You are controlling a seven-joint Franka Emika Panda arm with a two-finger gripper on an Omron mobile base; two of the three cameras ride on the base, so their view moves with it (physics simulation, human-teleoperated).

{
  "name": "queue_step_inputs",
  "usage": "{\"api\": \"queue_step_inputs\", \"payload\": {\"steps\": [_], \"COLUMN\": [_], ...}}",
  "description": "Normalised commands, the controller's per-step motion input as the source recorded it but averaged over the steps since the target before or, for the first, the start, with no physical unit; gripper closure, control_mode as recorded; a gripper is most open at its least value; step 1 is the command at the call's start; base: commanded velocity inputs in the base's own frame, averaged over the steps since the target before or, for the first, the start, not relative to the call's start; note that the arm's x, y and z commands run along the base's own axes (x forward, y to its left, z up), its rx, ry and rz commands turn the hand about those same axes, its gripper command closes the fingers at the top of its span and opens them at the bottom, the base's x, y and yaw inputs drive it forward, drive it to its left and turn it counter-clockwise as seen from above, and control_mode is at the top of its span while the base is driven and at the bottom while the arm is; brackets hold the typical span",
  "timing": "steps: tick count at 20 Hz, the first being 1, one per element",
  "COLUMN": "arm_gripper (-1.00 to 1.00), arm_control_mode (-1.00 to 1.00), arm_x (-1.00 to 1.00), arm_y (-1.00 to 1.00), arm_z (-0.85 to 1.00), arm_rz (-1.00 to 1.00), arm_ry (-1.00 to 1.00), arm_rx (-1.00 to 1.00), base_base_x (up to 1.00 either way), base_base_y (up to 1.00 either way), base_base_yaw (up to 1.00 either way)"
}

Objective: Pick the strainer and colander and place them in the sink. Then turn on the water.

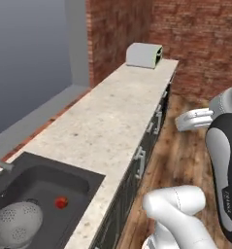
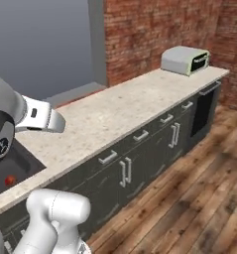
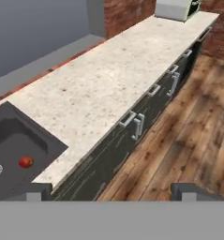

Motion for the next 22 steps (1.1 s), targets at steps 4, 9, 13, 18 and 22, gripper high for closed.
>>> {"api": "queue_step_inputs", "payload": {"steps": [4, 9, 13, 18, 22], "arm_gripper": [-1.00, -1.00, -1.00, -1.00, -1.00], "arm_control_mode": [1.00, 1.00, 1.00, 1.00, 1.00], "arm_x": [0.00, 0.00, 0.00, 0.00, 0.00], "arm_y": [0.00, 0.00, 0.00, 0.00, 0.00], "arm_z": [0.00, 0.00, 0.00, 0.00, 0.00], "arm_rz": [0.00, 0.00, 0.00, 0.00, 0.00], "arm_ry": [0.00, 0.00, 0.00, 0.00, 0.00], "arm_rx": [0.00, 0.00, 0.00, 0.00, 0.00], "base_base_x": [0.00, 0.00, 0.00, 0.00, 0.00], "base_base_y": [0.00, 0.00, 0.00, 0.00, 0.00], "base_base_yaw": [-1.00, -1.00, -1.00, -1.00, -1.00]}}
